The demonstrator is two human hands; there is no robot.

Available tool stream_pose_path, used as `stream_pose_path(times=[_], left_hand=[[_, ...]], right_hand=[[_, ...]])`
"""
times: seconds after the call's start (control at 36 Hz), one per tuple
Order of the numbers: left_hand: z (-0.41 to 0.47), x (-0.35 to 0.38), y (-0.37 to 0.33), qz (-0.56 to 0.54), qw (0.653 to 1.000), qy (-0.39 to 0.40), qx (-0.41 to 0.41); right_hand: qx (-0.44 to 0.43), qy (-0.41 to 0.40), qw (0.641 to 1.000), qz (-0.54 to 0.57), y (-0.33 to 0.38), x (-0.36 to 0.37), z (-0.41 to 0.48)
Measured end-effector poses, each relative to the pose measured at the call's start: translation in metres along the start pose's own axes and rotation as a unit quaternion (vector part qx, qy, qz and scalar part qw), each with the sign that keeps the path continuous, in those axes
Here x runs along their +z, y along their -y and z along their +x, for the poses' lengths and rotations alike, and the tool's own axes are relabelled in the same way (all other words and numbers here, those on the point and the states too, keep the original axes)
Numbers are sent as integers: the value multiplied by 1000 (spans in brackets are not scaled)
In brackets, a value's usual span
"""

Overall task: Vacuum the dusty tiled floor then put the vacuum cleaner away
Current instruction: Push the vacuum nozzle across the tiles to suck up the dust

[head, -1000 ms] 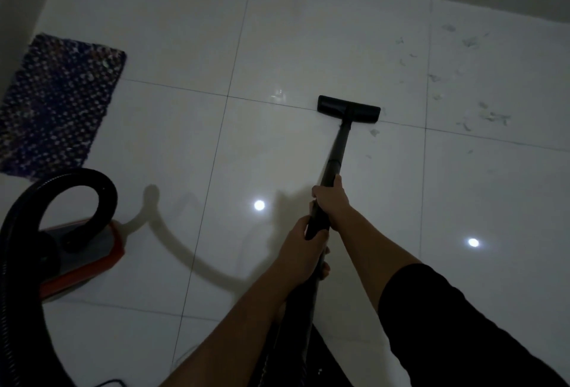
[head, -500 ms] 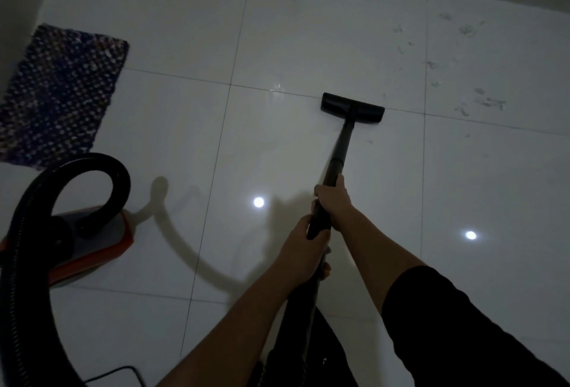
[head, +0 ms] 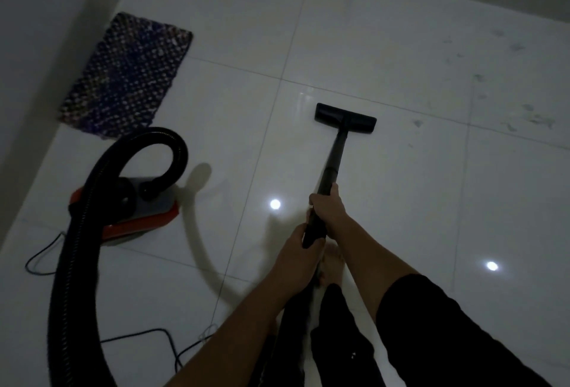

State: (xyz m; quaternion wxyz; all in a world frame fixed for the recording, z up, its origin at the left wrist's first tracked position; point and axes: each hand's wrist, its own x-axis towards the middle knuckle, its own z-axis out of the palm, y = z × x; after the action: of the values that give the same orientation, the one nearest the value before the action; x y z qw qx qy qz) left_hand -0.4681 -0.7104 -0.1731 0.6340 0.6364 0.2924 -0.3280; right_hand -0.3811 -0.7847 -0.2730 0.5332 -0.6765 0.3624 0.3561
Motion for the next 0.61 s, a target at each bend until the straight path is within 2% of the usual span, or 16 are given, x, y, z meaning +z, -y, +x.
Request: stream_pose_path(times=[0.28, 0.61], left_hand=[[-12, -44, 22, -122, 990, -64, -12], [26, -31, -3, -155, 985, -79, 12]], right_hand=[[-20, 76, 995, -62, -1, 66, -10], [-22, 82, 994, -75, 33, 63, 35]])
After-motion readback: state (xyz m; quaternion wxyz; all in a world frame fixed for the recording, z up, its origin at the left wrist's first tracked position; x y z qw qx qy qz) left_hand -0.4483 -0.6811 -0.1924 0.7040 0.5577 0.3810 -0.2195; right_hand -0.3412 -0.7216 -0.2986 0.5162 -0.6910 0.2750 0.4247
